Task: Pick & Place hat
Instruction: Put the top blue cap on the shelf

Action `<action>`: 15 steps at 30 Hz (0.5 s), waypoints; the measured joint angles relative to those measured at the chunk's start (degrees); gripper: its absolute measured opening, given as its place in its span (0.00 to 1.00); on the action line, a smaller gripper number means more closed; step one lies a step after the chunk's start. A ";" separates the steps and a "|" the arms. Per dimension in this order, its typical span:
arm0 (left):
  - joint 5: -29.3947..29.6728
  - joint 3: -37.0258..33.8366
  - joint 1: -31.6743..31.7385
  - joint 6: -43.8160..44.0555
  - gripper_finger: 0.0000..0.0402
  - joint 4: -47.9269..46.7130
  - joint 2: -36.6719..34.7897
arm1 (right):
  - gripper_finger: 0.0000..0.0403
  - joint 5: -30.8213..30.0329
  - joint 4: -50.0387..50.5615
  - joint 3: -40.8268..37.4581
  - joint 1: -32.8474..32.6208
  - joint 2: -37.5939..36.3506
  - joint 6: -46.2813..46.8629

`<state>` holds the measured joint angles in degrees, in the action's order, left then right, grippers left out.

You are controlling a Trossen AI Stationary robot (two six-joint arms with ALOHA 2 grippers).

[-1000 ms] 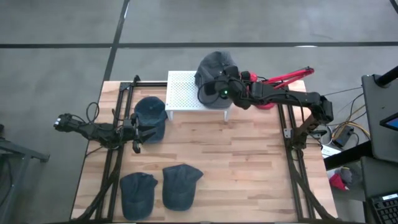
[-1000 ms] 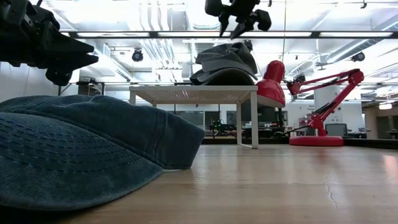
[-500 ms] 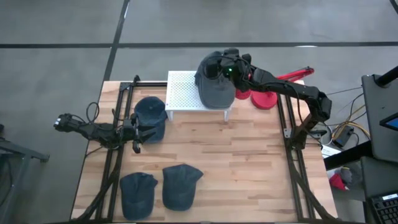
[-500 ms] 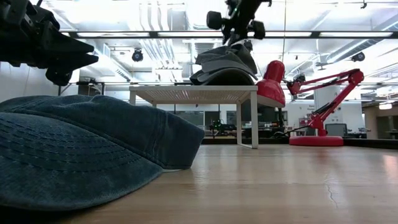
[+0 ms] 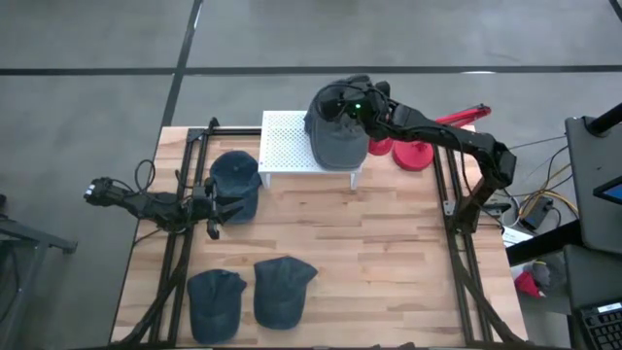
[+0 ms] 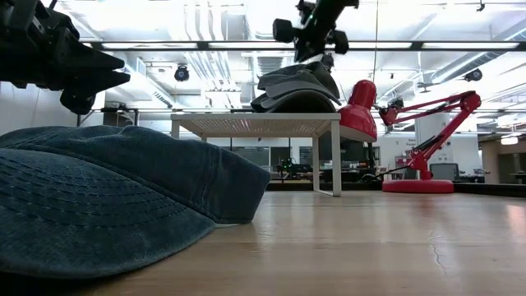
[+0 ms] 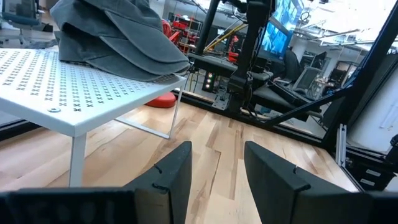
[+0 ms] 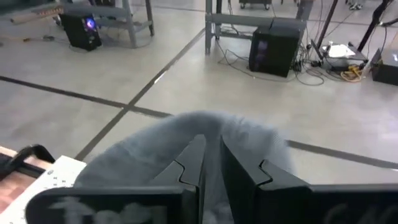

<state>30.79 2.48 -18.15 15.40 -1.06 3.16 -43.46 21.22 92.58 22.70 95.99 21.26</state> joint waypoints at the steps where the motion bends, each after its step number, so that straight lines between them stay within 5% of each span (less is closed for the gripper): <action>1: 0.00 0.00 0.01 0.02 0.37 0.00 0.00 | 0.11 -0.04 -0.23 0.00 -0.40 -0.60 -0.61; 8: -0.02 0.00 0.02 2.14 0.37 0.13 0.00 | 0.11 0.02 2.38 0.00 -5.78 -5.66 -5.25; 15: -0.04 0.00 0.00 8.12 0.37 0.20 0.00 | 0.10 0.08 16.20 -0.64 -12.99 -9.22 -3.37</action>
<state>30.74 2.48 -18.15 23.51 -0.86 3.16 -43.38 37.42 91.94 9.71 86.77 17.89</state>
